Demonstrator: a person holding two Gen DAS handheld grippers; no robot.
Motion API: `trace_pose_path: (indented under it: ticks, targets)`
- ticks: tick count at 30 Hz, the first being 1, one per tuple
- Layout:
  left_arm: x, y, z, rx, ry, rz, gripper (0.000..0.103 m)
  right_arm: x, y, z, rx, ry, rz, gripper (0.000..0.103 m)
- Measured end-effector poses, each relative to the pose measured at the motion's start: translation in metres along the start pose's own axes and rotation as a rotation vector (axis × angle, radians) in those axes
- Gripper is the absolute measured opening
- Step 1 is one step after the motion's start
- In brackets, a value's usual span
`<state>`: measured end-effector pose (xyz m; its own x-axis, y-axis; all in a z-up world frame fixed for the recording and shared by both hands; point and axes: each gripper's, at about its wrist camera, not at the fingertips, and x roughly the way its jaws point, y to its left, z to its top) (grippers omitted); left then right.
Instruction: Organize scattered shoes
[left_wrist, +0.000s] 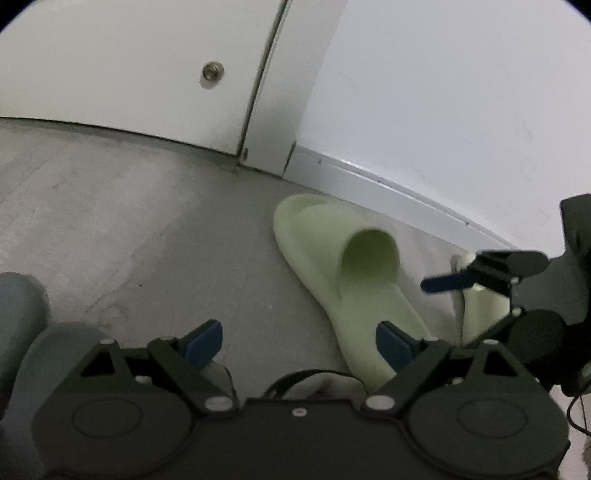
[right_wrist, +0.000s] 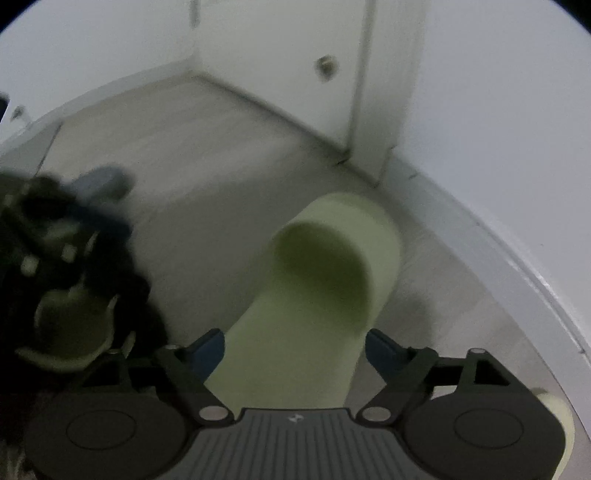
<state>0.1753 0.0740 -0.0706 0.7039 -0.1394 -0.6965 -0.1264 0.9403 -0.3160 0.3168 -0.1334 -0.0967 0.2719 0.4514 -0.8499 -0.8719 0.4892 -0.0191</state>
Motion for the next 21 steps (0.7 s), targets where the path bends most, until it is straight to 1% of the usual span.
trace_pose_path:
  ticks: [2,4,6,9,11,13,15,17,18,19,20,21]
  targets:
    - [0.002,0.002,0.001,-0.005,-0.005,0.021,0.091,0.003,0.004,-0.001,-0.002,0.036,0.022,0.089]
    - [0.004,0.003,0.002,-0.011,-0.003,0.019,0.091,0.015,0.009,0.001,-0.01,0.1,0.023,0.089]
    - [0.005,0.003,0.003,-0.006,-0.001,0.021,0.091,0.024,0.019,0.003,-0.051,0.127,0.005,0.098]
    - [0.007,0.003,0.003,0.001,0.0,0.021,0.091,0.026,0.029,0.002,-0.096,0.148,-0.024,0.099]
    - [0.005,0.003,0.003,0.008,0.002,0.022,0.091,0.023,0.028,0.001,-0.095,0.148,-0.042,0.099]
    - [0.005,0.004,0.003,0.004,0.001,0.02,0.091,0.019,0.023,-0.002,-0.076,0.152,-0.08,0.1]
    - [0.007,0.004,0.004,-0.001,-0.001,0.018,0.091,0.012,0.008,-0.007,-0.012,0.152,-0.157,0.1]
    - [0.006,0.004,0.003,-0.003,-0.004,0.018,0.091,0.009,-0.004,-0.011,0.021,0.153,-0.243,0.1]
    - [0.007,0.004,0.003,-0.003,-0.007,0.017,0.091,0.007,-0.009,-0.014,0.031,0.152,-0.289,0.1]
    - [0.007,0.003,0.002,-0.003,-0.009,0.016,0.091,0.006,-0.015,-0.016,0.05,0.152,-0.352,0.1]
    - [0.008,0.003,0.002,-0.002,-0.01,0.016,0.091,0.005,-0.021,-0.018,0.07,0.151,-0.418,0.098]
    - [0.008,0.002,0.002,0.001,-0.01,0.013,0.091,0.002,-0.026,-0.02,0.1,0.142,-0.494,0.091]
